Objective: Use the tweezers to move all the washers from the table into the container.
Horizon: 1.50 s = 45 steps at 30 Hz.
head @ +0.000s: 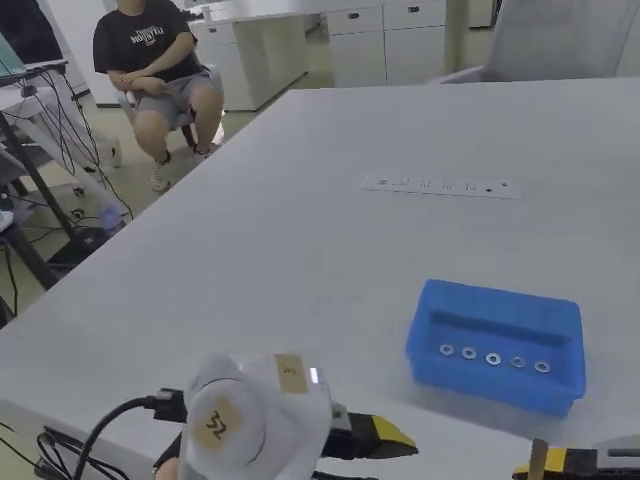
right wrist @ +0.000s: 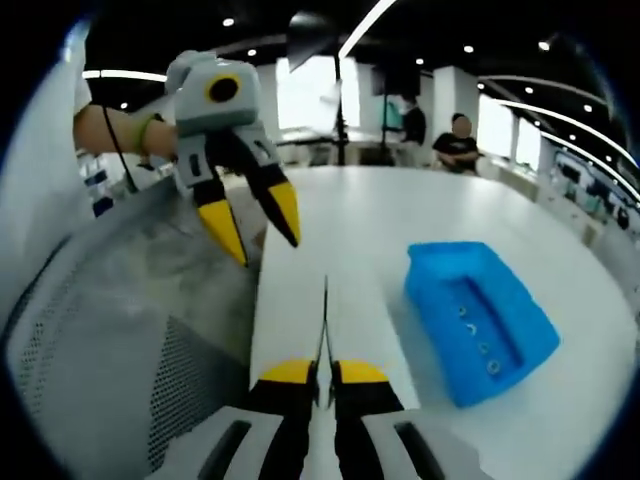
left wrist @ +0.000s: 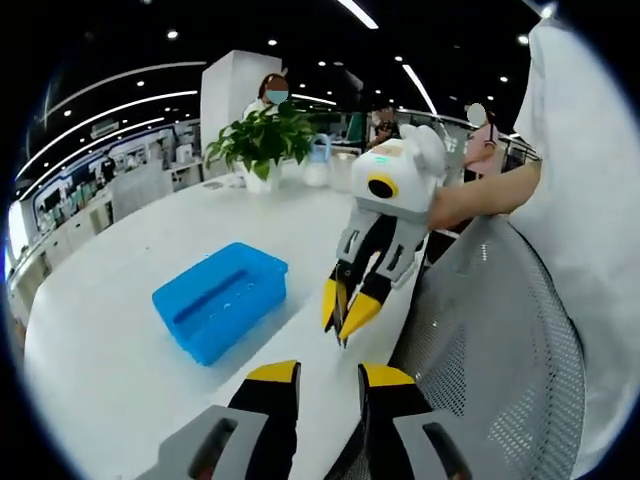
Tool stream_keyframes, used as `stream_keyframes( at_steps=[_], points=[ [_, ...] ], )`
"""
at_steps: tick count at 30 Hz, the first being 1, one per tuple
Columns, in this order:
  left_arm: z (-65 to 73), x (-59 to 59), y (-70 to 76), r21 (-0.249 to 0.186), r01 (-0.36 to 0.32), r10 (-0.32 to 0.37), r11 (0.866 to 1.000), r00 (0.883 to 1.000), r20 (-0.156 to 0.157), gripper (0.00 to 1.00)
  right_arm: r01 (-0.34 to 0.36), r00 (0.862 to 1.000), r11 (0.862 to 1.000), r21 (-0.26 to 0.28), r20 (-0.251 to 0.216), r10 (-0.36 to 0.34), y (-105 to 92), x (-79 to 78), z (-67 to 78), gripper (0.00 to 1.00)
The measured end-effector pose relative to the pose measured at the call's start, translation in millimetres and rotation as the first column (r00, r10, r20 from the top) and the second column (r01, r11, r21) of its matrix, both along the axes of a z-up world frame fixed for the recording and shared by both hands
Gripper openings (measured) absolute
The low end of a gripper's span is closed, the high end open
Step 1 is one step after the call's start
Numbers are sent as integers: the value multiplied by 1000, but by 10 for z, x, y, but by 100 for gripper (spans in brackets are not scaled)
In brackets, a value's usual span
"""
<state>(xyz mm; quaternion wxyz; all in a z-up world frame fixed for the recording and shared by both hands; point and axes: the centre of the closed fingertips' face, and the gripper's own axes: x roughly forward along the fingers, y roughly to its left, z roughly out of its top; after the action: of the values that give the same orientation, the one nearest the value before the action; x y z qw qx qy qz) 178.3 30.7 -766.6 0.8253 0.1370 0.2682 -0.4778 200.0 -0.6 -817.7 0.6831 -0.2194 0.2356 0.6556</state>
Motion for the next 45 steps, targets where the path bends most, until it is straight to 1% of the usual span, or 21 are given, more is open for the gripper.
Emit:
stream_keyframes(
  at_steps=[1, 3, 5, 8, 9, 10, 11, 12, 15, 16, 19, 21, 25, 27, 31, 33, 36, 38, 39, 43, 45],
  points=[
    [46, -11, -83, -4, 35, -35, 999, 999, 8, 23, -10, 1000, 1000, -9, -9, 10, -5, -35, -10, 4],
    [120, -10, -188, -10, 71, -71, 997, 997, 14, 26, -38, 999, 999, -15, 16, 38, 6, -61, -13, 4],
    [215, -14, -295, -34, 107, -107, 994, 994, 2, 26, -45, 999, 999, -21, 22, 45, 0, -71, -14, 4],
    [302, 6, -392, -36, 144, -145, 989, 989, -9, 28, -51, 998, 998, -22, 30, 51, -7, -69, -13, 4],
    [303, 5, -409, -25, 160, -160, 987, 987, -19, 28, -53, 998, 998, -21, 33, 54, -7, -69, -13, 4],
    [279, 15, -398, 22, 187, -187, 982, 982, -16, 27, -55, 998, 998, -21, 34, 55, -7, -71, -12, 4],
    [265, 40, -386, 54, 193, -193, 980, 981, -9, 24, -56, 998, 998, -22, 36, 57, -8, -73, -12, 4],
    [274, 68, -396, 65, 188, -188, 980, 982, -11, 17, -59, 997, 998, -23, 40, 60, -8, -77, -12, 4],
    [347, 103, -466, 34, 205, -205, 978, 979, -4, 3, -69, 996, 997, -30, 54, 71, -1, -94, -15, 4],
    [338, 122, -471, 45, 205, -205, 978, 979, -1, 3, -74, 995, 997, -32, 58, 76, 3, -100, -16, 4],
    [215, 109, -440, 135, 256, -257, 957, 966, -14, 5, -82, 994, 996, -37, 65, 84, 16, -103, -20, 4],
    [189, 75, -466, 139, 276, -275, 951, 961, -26, 5, -85, 994, 996, -38, 68, 87, 22, -102, -20, 4],
    [132, 93, -469, 161, 281, -281, 946, 959, -23, 0, -95, 993, 995, -37, 63, 98, 36, -129, -31, 4],
    [88, 106, -455, 173, 277, -275, 945, 961, -35, 0, -95, 993, 995, -36, 68, 97, 48, -117, -30, 4],
    [50, 124, -388, 187, 275, -271, 943, 962, -47, 0, -86, 995, 996, -30, 53, 88, 78, -96, -44, 5],
    [19, 157, -342, 191, 266, -259, 945, 964, -62, 0, -74, 996, 997, -33, 42, 75, 97, -85, -57, 7],
    [-23, 184, -275, 195, 267, -256, 944, 963, -80, 0, -65, 996, 996, -58, 61, 69, 84, -47, -93, 9],
    [-67, 202, -219, 192, 260, -246, 946, 965, -97, 0, -46, 998, 997, -58, 48, 49, 65, -11, -100, 13],
    [-103, 207, -186, 190, 253, -236, 948, 966, -109, 0, -36, 998, 997, -64, 44, 39, 33, 15, -125, 13],
    [-283, 208, -74, 230, 257, -231, 939, 964, -135, 0, -12, 999, 996, -86, 42, 15, -52, 86, -174, 15],
    [-393, 193, -16, 261, 274, -241, 926, 958, -153, 0, 6, 1000, 997, -79, 23, -4, -83, 110, -180, 15]
  ],
)
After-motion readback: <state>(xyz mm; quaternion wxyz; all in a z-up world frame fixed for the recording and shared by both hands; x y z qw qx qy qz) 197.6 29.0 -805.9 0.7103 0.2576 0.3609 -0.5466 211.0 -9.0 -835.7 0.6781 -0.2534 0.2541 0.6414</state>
